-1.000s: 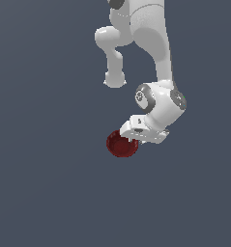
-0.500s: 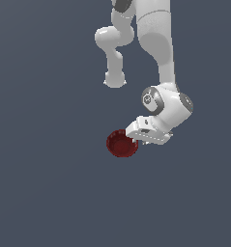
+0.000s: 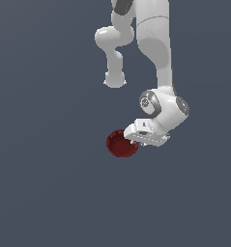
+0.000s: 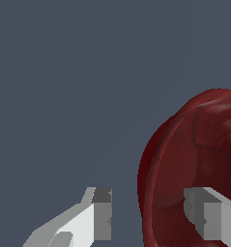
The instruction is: Pick up the object and move it to a goal position.
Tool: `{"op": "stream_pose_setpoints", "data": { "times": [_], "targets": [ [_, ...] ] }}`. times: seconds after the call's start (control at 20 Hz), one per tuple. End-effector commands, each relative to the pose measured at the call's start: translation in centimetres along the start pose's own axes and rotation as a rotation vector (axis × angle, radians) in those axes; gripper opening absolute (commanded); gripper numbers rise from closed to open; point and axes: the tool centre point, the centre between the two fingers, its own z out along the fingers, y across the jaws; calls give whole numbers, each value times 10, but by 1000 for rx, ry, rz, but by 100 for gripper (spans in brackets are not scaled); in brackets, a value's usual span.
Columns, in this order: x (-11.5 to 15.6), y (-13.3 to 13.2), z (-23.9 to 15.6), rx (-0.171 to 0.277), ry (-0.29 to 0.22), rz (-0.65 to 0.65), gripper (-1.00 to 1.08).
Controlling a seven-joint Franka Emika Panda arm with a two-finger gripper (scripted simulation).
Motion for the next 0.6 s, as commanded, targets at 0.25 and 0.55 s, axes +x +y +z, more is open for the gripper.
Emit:
{"op": "stream_pose_setpoints", "data": {
  "times": [0.25, 0.55],
  "targets": [
    [-1, 0, 13, -2, 0, 0, -100],
    [-1, 0, 13, -2, 0, 0, -100]
  ]
}}
